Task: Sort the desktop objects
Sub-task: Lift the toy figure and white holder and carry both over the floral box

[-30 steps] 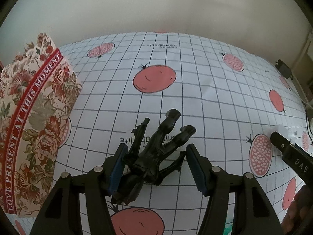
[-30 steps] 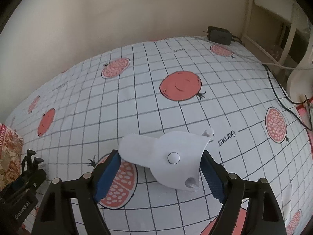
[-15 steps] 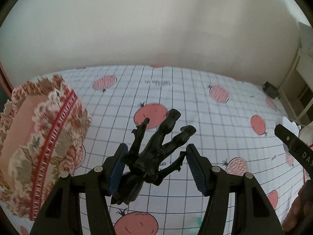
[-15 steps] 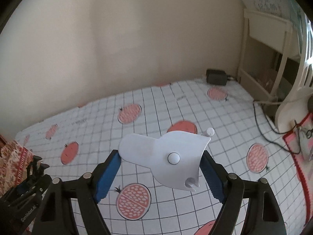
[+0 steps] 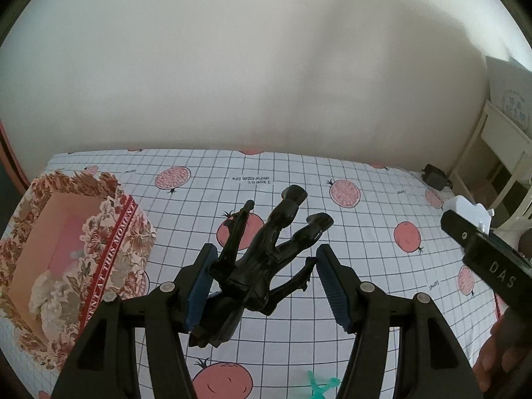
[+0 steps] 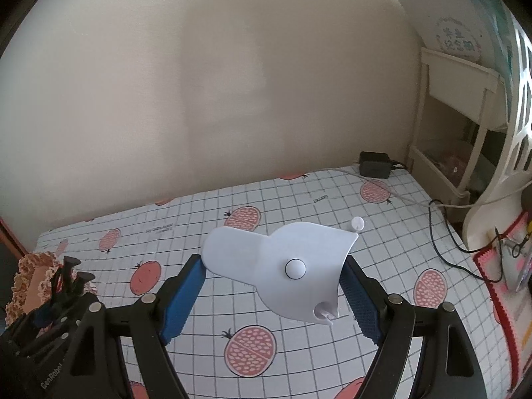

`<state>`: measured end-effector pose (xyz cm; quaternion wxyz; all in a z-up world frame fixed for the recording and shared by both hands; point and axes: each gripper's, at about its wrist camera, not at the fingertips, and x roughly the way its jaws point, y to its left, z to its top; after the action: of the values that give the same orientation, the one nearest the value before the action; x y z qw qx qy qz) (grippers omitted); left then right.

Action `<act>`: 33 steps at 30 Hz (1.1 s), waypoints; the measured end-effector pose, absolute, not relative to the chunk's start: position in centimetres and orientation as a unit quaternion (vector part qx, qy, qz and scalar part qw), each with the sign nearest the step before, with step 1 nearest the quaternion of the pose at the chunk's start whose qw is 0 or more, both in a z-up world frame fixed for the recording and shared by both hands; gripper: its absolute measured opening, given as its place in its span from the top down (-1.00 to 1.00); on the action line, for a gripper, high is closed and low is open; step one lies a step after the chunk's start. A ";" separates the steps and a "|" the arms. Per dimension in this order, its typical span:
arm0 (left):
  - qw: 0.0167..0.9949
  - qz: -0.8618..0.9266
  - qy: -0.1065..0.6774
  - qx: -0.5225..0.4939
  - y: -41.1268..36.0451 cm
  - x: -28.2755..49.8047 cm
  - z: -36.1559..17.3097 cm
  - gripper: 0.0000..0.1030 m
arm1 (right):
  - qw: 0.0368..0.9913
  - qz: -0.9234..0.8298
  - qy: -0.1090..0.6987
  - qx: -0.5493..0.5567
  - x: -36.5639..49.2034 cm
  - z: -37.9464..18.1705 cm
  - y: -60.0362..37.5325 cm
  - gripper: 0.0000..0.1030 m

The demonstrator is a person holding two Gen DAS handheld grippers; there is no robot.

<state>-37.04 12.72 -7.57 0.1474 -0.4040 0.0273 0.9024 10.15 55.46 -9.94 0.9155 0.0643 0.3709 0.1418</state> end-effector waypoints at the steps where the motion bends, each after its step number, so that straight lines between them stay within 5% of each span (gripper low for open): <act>1: 0.146 0.903 0.024 -0.404 12.5 -37.1 -7.5 -0.22 | 0.915 0.142 0.371 0.066 10.0 -9.9 55.6 -0.62; 33: 0.050 0.921 -0.063 -0.381 -0.4 -36.5 -5.0 -0.22 | 0.903 0.244 0.349 0.056 3.9 -7.2 68.8 -0.62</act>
<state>-36.46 -0.37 -5.02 0.0503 -0.3808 -0.0628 0.9211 3.90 68.80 -7.21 0.9031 0.0556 0.3494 0.2436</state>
